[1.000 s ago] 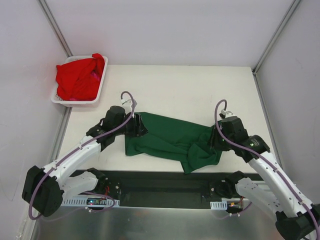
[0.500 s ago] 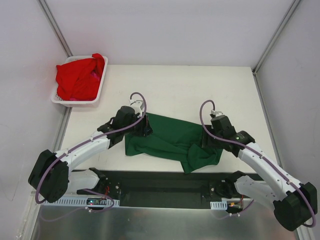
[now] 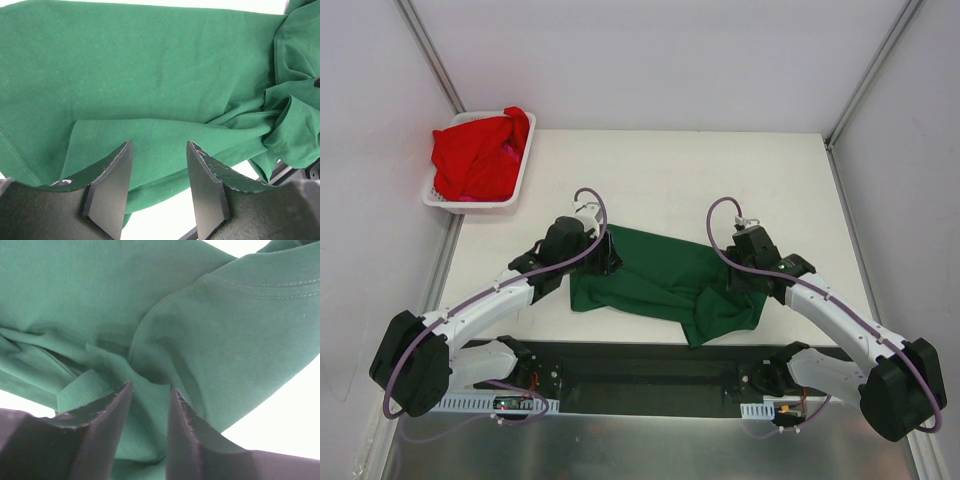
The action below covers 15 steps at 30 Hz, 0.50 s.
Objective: Fold and stack the t-shirts
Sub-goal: Flatten the tshirt out
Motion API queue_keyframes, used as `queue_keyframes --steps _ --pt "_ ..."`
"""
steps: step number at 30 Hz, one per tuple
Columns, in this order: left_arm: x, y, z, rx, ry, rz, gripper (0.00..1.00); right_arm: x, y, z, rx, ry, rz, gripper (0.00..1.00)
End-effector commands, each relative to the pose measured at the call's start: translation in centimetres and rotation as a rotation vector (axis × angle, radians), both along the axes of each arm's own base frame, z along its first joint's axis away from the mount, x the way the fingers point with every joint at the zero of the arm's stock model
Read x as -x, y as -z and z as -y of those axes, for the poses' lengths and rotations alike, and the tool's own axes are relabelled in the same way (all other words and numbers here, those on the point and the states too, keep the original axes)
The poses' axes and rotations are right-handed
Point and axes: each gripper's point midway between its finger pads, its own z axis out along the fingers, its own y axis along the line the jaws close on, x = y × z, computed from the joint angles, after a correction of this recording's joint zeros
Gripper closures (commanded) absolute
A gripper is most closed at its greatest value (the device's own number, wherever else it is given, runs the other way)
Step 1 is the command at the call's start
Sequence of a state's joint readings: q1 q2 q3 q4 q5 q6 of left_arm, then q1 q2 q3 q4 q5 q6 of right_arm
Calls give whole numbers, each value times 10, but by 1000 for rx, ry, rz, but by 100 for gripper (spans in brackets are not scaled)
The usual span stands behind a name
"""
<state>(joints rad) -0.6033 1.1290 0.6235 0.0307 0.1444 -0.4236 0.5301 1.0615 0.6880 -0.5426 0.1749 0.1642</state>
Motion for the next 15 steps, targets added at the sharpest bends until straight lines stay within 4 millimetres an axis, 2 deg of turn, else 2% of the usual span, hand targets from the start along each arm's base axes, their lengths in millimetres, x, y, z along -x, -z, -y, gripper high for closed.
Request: queue_keyframes --steps 1,3,9,15 --pt "-4 -10 0 9 -5 60 54 -13 -10 -2 6 5 55 63" --pt "-3 -11 0 11 -5 63 54 -11 -8 -1 6 5 51 64" --pt "-2 -11 -1 12 -4 66 54 -6 -4 4 22 18 38 55" --pt "-1 -10 -3 10 -11 69 54 -2 4 5 24 17 17 55"
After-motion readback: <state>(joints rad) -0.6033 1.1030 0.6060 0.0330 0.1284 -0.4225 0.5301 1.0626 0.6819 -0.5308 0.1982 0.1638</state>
